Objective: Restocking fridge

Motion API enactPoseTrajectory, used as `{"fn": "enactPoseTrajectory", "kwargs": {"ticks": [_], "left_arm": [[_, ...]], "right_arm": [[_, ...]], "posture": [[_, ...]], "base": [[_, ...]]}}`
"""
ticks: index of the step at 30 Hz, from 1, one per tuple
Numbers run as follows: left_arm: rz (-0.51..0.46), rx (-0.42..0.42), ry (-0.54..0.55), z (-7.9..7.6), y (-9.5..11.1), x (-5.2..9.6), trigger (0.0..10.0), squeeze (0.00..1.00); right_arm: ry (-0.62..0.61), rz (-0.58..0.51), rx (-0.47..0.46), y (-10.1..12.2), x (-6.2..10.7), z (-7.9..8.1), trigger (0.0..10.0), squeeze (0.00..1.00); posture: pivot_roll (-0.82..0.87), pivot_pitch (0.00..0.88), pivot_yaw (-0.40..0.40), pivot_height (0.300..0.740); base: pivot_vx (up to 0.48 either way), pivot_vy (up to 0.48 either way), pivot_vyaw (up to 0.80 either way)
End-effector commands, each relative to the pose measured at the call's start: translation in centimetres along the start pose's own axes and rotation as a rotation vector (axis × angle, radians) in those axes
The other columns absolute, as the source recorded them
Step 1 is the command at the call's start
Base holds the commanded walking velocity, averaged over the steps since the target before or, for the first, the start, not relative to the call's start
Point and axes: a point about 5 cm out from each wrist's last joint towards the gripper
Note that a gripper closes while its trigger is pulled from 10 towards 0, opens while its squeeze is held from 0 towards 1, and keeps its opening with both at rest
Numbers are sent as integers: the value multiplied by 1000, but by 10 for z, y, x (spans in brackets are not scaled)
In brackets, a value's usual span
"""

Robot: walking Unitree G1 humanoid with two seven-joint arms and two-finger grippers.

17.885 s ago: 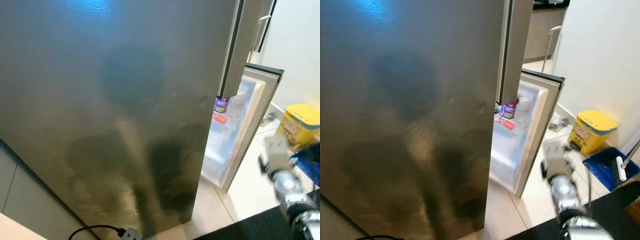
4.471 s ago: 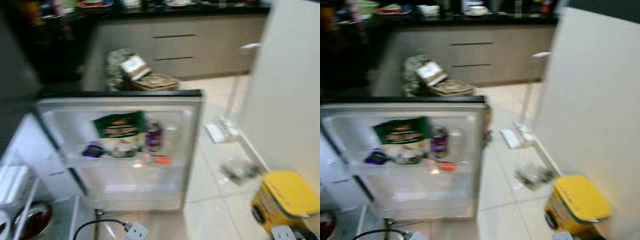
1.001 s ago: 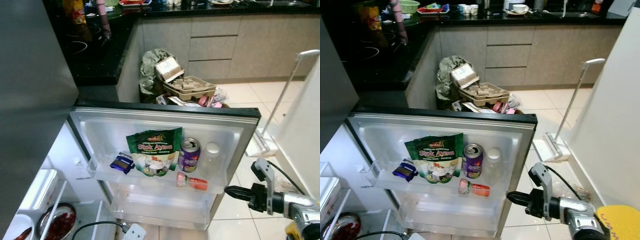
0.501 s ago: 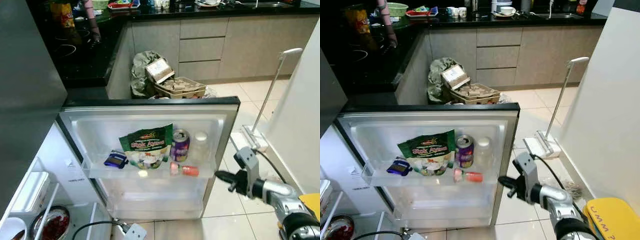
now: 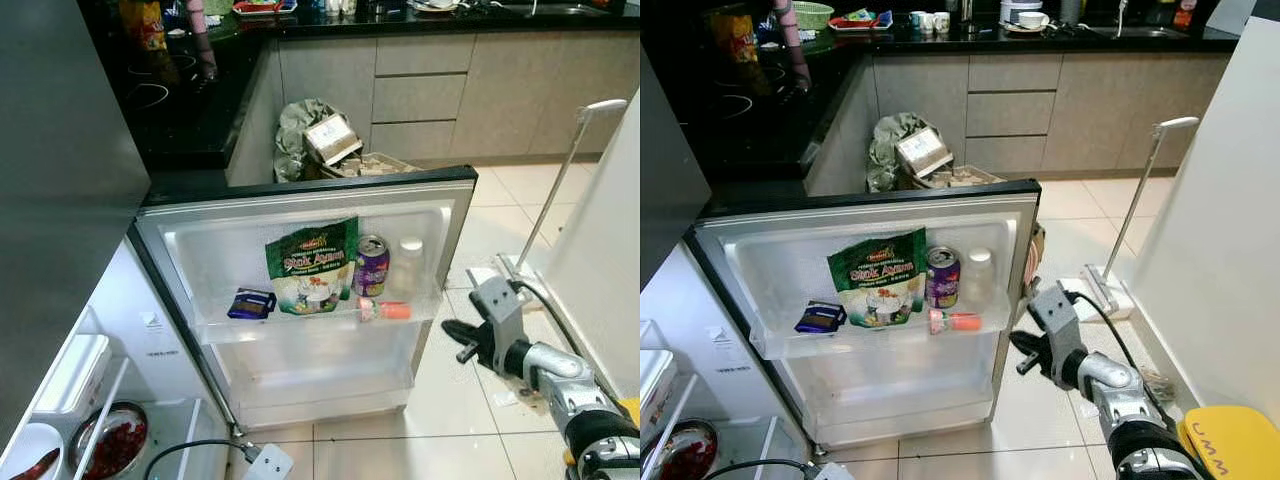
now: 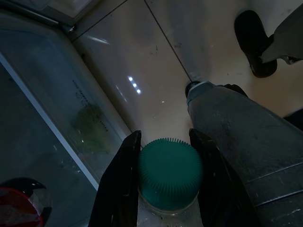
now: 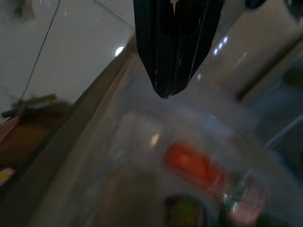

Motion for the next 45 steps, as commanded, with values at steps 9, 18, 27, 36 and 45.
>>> {"fn": "enactPoseTrajectory", "kwargs": {"ticks": [9, 18, 27, 36, 45], "left_arm": [[23, 18, -2, -3, -5, 0, 10000, 0], [27, 58, 29, 7, -13, 3, 10000, 0], [-100, 135, 62, 23, 16, 4, 10000, 0], [-298, 178, 87, 43, 58, 11, 10000, 0], [-428, 204, 102, 66, 76, 23, 10000, 0]], "right_arm": [[-197, 491, -184, -98, 35, 41, 10000, 0], [-248, 602, -183, -116, 41, 61, 10000, 0], [-164, 607, -69, -111, 28, 77, 10000, 0], [-143, 621, -79, -119, 31, 92, 10000, 0], [-151, 552, -121, -117, 32, 92, 10000, 0]], "posture": [[-42, 0, -15, 740], [-60, 0, -7, 740], [-72, 0, -36, 740], [-82, 0, -8, 740], [-41, 0, -4, 740]], "base": [[0, 0, 0], [0, -378, 0], [0, -275, 0], [0, 0, 0], [0, 0, 0]]}}
Point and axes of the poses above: a point about 5 cm out from each wrist's last joint towards the gripper, its own x axis pointing back from the gripper into the wrist, its own y axis along the axis of the wrist's last joint, z = x × y, and after that the axes turned 13 degrees about x, right-handed
